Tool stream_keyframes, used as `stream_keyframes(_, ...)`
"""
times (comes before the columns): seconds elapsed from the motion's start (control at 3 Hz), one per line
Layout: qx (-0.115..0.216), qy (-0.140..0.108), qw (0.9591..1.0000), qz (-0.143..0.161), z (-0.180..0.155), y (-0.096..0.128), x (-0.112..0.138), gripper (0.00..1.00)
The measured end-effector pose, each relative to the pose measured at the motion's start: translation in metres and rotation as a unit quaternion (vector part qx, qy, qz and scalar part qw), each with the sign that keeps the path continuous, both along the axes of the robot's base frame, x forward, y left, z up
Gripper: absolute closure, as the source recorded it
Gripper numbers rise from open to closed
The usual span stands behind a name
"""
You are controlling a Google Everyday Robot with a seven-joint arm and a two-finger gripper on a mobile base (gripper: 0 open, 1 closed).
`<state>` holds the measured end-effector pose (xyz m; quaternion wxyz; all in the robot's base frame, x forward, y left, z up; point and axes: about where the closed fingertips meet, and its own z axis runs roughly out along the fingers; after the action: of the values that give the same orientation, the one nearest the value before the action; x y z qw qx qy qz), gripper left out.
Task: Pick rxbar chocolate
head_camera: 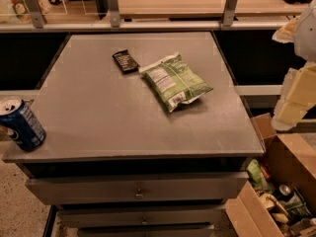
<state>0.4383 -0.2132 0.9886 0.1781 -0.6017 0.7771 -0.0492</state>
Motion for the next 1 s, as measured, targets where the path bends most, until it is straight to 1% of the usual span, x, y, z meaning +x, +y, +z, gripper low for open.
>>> stream_keyframes(0.33,0.000,0.000,1.0000,0.000,0.000,0.000,0.000,0.00)
stream_keyframes(0.67,0.000,0.009,1.0000,-0.001,-0.010,0.017,0.011,0.00)
stream_keyframes(1.0,0.006,0.017,0.9998,0.007,-0.029,0.055,0.036,0.00)
